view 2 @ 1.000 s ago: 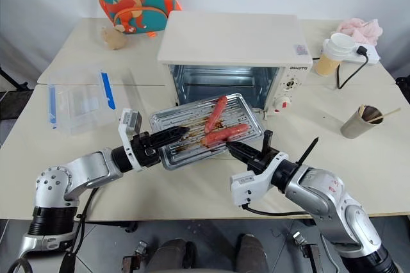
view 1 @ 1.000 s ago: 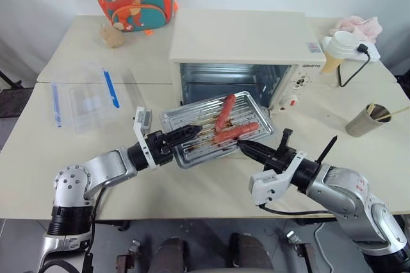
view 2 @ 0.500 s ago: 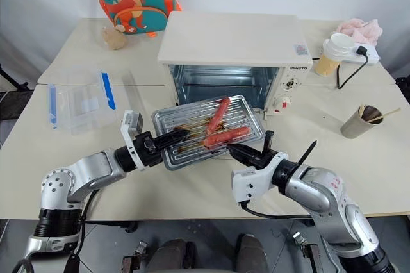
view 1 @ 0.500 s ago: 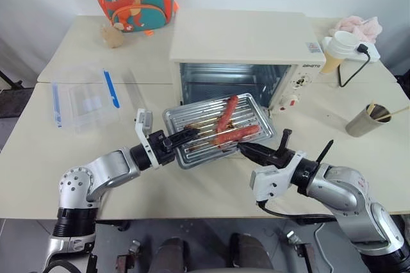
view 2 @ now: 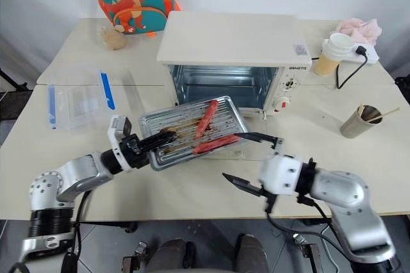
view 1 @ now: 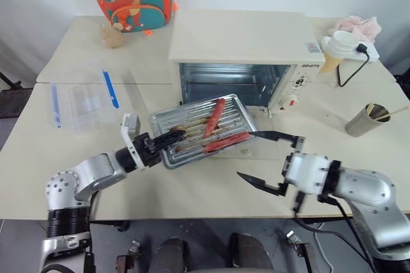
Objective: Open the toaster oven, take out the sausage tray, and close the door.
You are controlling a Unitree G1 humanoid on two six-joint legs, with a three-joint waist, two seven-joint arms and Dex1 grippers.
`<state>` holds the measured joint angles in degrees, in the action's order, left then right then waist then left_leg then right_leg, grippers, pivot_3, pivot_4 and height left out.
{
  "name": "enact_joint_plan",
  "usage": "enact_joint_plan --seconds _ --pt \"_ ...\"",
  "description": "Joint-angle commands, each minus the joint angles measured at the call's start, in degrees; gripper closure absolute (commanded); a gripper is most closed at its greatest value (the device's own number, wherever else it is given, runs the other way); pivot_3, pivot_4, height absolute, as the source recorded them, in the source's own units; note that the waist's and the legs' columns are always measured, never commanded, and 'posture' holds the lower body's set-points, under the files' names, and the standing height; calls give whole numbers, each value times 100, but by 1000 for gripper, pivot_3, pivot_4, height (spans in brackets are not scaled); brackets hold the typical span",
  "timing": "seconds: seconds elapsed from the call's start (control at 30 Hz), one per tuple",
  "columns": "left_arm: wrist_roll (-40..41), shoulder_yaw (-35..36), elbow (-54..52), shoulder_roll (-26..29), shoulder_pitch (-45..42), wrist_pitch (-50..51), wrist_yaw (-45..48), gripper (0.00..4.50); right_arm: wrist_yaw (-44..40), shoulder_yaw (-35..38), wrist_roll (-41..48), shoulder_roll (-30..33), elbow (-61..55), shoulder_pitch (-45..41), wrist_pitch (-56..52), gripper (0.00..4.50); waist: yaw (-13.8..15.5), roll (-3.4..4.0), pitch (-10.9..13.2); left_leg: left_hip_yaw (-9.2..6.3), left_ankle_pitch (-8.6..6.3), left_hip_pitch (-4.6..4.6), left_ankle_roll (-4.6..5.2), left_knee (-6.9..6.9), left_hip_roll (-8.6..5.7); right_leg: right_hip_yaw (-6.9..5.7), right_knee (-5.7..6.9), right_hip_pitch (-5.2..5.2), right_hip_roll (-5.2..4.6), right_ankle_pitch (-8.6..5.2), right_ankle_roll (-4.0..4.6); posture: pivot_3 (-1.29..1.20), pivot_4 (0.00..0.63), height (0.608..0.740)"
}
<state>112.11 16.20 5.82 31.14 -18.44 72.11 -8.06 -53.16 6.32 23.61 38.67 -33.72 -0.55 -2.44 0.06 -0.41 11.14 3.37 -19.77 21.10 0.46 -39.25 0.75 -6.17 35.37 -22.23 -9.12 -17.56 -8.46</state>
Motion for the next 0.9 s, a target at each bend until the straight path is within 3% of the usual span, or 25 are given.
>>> enact_joint_plan --seconds 0.03,0.13,0.23,0.33,0.5,0.7,0.9 --pt "89 247 302 546 118 597 850 4500 159 621 1719 272 -358 44 -1141 7 -17 0 0 2 0 0 0 1 1 2 1 -2 0 0 0 0 150 740" --pt "89 223 488 1039 215 921 1404 4500 149 1025 2556 671 -180 124 -1954 7 -2 0 0 2 0 2 0 1 2 5 6 -6 0 -1 2 0 150 740" --pt "89 199 578 1443 348 1113 1884 4500 -24 1273 2679 925 353 145 -2288 182 15 0 0 2 -2 4 2 1 1 6 4 -6 -1 -1 2 0 150 740" --pt "89 350 606 1859 673 1209 2354 4500 -521 1228 2245 1142 1104 94 -2126 870 6 0 0 13 -4 10 6 2 0 11 -7 -12 -2 -1 2 0 150 740" --pt "89 945 591 2227 1333 919 2802 4500 -928 993 1186 1110 2527 -225 -1200 2535 -24 0 0 33 -4 9 6 10 3 23 -11 -23 -1 -2 3 0 150 740" --pt "89 1686 483 1824 1989 198 2691 4500 -871 717 329 828 3692 -697 -340 4450 -24 2 1 36 -4 8 5 10 6 26 -19 -22 -2 -2 4 0 150 740" --pt "89 2510 -192 945 2775 -444 2450 4500 -750 468 -127 533 4190 -994 41 4450 -24 2 1 35 -7 10 2 11 7 22 -19 -22 -9 -2 3 0 150 740"
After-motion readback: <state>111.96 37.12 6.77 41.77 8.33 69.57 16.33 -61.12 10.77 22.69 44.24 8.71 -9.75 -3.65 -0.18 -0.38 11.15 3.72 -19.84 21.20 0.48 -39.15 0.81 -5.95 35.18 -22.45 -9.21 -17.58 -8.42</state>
